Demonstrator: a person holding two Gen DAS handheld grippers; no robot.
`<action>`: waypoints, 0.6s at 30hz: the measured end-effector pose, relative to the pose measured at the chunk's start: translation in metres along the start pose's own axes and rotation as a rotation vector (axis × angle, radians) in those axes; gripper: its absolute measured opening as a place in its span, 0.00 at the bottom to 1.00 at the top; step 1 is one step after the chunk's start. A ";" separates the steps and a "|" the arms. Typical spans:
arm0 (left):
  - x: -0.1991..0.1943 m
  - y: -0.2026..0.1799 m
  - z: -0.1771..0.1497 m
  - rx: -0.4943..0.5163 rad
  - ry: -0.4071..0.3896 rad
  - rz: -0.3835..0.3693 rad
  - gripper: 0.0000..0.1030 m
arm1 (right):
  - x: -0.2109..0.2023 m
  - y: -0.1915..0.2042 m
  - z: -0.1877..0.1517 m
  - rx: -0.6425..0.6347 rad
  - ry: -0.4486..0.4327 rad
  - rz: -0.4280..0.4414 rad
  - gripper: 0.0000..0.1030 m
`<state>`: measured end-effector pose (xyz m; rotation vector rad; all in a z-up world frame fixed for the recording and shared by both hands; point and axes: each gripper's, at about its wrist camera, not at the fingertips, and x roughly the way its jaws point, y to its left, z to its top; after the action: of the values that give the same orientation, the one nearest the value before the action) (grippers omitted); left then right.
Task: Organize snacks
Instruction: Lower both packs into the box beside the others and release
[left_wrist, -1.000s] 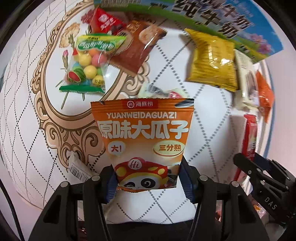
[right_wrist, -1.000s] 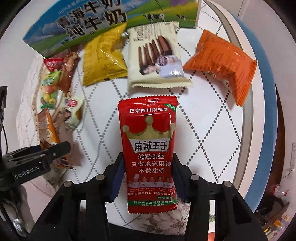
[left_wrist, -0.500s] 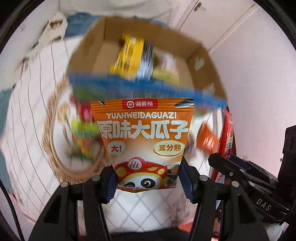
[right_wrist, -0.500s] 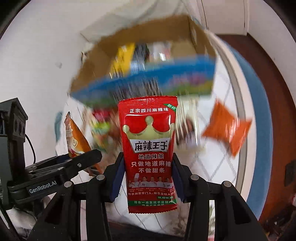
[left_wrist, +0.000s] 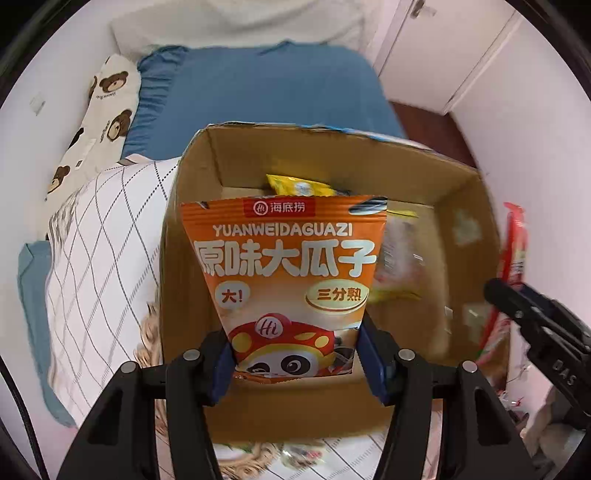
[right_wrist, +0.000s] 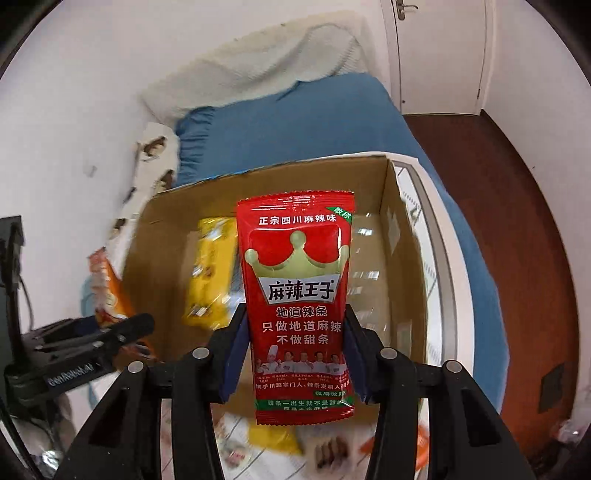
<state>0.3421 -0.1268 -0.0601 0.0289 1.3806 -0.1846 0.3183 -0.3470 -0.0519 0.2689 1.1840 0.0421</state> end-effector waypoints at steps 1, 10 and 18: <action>0.012 0.004 0.011 -0.006 0.023 0.009 0.54 | 0.010 -0.001 0.010 -0.002 0.016 -0.016 0.48; 0.078 0.022 0.054 0.000 0.134 0.091 0.54 | 0.099 -0.016 0.044 -0.016 0.148 -0.110 0.48; 0.074 0.012 0.062 0.003 0.100 0.062 0.88 | 0.128 0.002 0.055 -0.047 0.174 -0.125 0.96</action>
<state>0.4173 -0.1318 -0.1218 0.0842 1.4771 -0.1345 0.4172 -0.3336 -0.1484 0.1514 1.3693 -0.0157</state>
